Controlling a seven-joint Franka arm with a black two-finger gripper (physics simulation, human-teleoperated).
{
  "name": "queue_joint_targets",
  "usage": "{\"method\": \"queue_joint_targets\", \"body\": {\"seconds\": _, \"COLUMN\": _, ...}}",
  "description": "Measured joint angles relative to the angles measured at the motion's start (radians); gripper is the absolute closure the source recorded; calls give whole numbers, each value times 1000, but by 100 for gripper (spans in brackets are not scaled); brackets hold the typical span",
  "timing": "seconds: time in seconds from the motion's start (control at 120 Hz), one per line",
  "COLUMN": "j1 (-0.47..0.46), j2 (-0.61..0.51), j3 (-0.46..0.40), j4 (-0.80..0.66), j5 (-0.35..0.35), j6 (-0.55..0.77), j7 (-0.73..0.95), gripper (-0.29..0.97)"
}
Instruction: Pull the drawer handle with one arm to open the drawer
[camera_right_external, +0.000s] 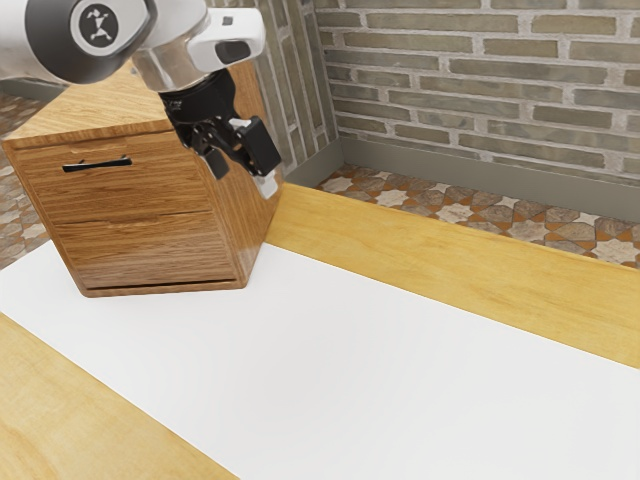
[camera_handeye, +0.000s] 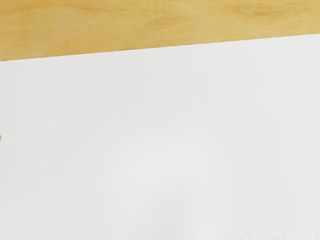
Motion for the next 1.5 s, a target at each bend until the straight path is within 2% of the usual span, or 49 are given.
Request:
{"method": "queue_joint_targets", "body": {"seconds": 0.2, "j1": 38, "j2": -4, "j3": 2, "j4": 6, "j5": -4, "j6": -7, "j7": 40, "gripper": 2}}
{"method": "queue_joint_targets", "body": {"seconds": 0.317, "j1": 67, "j2": -30, "j3": -3, "j4": 152, "j5": -4, "j6": -54, "j7": 17, "gripper": 2}}
{"method": "queue_joint_targets", "body": {"seconds": 0.367, "j1": 71, "j2": -45, "j3": 8, "j4": 173, "j5": -2, "j6": -70, "j7": -52, "gripper": 2}}
{"method": "queue_joint_targets", "body": {"seconds": 0.492, "j1": 84, "j2": -50, "j3": 117, "j4": 179, "j5": 1, "j6": -97, "j7": -293, "gripper": 2}}
{"method": "queue_joint_targets", "body": {"seconds": 0.617, "j1": 206, "j2": -42, "j3": 192, "j4": 160, "j5": 2, "j6": -113, "j7": -533, "gripper": 2}}
{"method": "queue_joint_targets", "body": {"seconds": 0.708, "j1": 291, "j2": -51, "j3": 203, "j4": 154, "j5": 4, "j6": -130, "j7": -685, "gripper": 2}}
{"method": "queue_joint_targets", "body": {"seconds": 0.767, "j1": 300, "j2": -65, "j3": 205, "j4": 151, "j5": 4, "j6": -146, "j7": -771, "gripper": 2}}
{"method": "queue_joint_targets", "body": {"seconds": 0.867, "j1": 198, "j2": -188, "j3": 200, "j4": 20, "j5": 15, "j6": -158, "j7": -905, "gripper": 2}}
{"method": "queue_joint_targets", "body": {"seconds": 0.983, "j1": 195, "j2": -373, "j3": 187, "j4": -244, "j5": 33, "j6": -106, "j7": -1046, "gripper": 2}}
{"method": "queue_joint_targets", "body": {"seconds": 1.0, "j1": 227, "j2": -405, "j3": 164, "j4": -294, "j5": 35, "j6": -93, "j7": -1064, "gripper": 2}}
{"method": "queue_joint_targets", "body": {"seconds": 1.058, "j1": 441, "j2": -527, "j3": 24, "j4": -476, "j5": 37, "j6": -37, "j7": -1122, "gripper": 2}}
{"method": "queue_joint_targets", "body": {"seconds": 1.133, "j1": 551, "j2": -624, "j3": -41, "j4": -606, "j5": 37, "j6": 19, "j7": -1189, "gripper": 2}}
{"method": "queue_joint_targets", "body": {"seconds": 1.2, "j1": 611, "j2": -646, "j3": -55, "j4": -648, "j5": 36, "j6": 65, "j7": -1242, "gripper": 2}}
{"method": "queue_joint_targets", "body": {"seconds": 1.258, "j1": 649, "j2": -624, "j3": -58, "j4": -660, "j5": 36, "j6": 118, "j7": -1284, "gripper": 2}}
{"method": "queue_joint_targets", "body": {"seconds": 1.5, "j1": 695, "j2": -567, "j3": -81, "j4": -657, "j5": 43, "j6": 269, "j7": -1420, "gripper": 2}}
